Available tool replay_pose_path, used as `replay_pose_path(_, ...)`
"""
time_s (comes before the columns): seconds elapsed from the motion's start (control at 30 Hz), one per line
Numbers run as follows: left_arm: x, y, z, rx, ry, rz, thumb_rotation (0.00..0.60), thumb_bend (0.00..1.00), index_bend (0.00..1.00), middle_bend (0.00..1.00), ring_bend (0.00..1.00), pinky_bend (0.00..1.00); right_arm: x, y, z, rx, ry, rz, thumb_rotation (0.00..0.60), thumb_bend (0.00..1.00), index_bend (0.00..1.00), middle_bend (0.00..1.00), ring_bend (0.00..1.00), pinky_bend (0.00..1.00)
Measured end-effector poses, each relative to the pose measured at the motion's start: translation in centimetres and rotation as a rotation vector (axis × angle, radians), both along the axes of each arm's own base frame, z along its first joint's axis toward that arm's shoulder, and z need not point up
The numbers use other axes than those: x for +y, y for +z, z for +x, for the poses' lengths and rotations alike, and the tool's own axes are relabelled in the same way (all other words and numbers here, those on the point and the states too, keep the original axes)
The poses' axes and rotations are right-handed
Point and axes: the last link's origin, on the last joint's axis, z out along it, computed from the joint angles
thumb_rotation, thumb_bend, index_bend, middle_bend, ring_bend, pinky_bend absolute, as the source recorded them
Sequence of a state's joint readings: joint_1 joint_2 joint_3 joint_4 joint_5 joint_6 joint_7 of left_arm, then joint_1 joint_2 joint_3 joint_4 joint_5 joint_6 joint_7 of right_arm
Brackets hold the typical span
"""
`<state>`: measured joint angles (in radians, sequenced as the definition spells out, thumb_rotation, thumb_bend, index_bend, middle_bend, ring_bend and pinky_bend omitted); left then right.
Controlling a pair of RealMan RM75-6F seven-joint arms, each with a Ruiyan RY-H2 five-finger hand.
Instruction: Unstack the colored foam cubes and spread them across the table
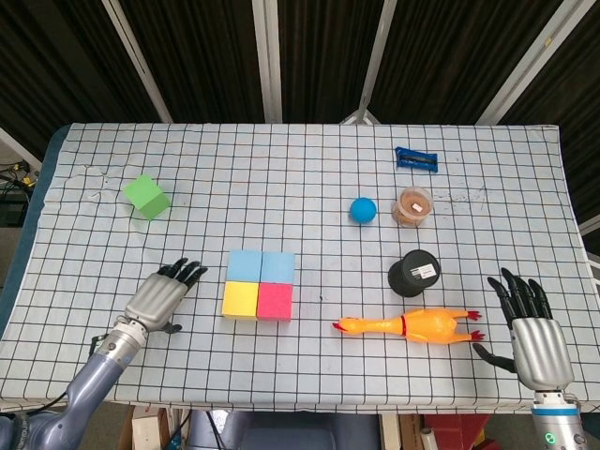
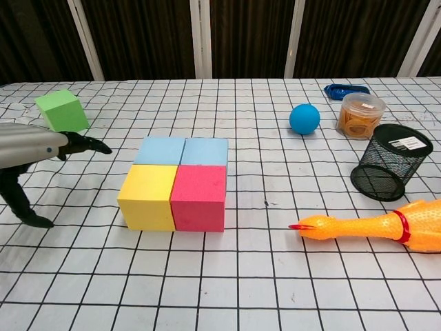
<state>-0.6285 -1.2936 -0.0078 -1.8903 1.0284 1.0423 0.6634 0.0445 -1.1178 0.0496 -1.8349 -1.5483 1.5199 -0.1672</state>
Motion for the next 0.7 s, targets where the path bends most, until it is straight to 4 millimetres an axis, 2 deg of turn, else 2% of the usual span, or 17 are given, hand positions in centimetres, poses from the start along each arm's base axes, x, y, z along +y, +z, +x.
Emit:
replay_pose_path(0.23,0.1,-1.5,2.1,-0.049,-0.022,-0.019,0.600,0.00,0.05,0.06,0.05,0.22,0.0,0.3,-0.1,-0.008,0.002,-0.007,0.600,0.04,0.11,0.00,0.06,0.00)
replay_pose_path(0.7,0.7,-4.9,5.7,-0.030,-0.043,-0.038,0.600,0.00,0.04,0.06,0.07,0.25,-0.1,0.5,-0.3,-0.018,-0.003,-0.011,0.600,0.04,0.11,0.00,0.06,0.00)
